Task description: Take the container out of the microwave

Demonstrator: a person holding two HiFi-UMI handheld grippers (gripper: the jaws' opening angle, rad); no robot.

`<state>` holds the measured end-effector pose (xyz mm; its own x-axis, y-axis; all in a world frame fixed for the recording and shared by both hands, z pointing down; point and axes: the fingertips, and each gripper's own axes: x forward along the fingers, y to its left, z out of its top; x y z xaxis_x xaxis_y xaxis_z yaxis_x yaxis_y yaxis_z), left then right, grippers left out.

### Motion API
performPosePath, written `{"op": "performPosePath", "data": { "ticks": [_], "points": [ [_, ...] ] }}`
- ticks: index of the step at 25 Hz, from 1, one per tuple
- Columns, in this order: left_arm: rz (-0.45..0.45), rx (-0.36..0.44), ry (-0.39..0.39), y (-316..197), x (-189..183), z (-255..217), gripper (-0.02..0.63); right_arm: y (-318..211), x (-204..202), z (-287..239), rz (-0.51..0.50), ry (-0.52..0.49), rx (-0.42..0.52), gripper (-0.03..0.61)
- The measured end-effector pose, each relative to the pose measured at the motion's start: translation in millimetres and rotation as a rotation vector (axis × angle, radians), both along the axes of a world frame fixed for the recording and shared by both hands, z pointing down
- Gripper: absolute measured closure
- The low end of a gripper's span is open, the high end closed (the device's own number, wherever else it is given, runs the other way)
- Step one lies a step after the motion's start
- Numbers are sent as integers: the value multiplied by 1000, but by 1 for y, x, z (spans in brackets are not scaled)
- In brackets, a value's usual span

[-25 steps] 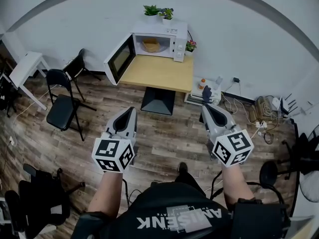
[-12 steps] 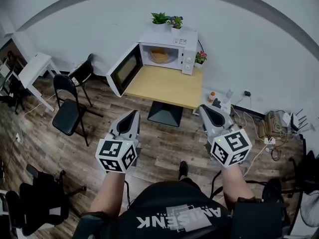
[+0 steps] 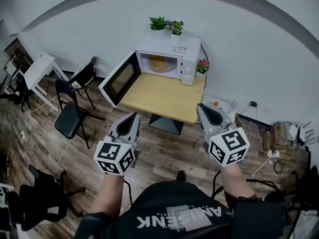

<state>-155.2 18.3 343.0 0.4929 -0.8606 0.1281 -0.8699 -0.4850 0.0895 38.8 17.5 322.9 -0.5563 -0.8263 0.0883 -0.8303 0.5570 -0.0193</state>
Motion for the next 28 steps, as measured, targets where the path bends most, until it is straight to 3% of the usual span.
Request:
{"op": "performPosePath", "data": {
  "ticks": [8,15,22,28],
  "points": [
    [-20,-36,20,-53,50,2,612,-45,54,-10,-25,-57,38,572],
    [-30,-50,-14,-88,75,10,611,-80,84,5,-15,-71,-14,572],
    [-25,-27,-51,-144,72,16,611,-116,77,16,-18,5,-15,572],
    [-1,-52,-20,-203,54,23,612,-157,62,11,-7,28,-15,572]
  ]
}}
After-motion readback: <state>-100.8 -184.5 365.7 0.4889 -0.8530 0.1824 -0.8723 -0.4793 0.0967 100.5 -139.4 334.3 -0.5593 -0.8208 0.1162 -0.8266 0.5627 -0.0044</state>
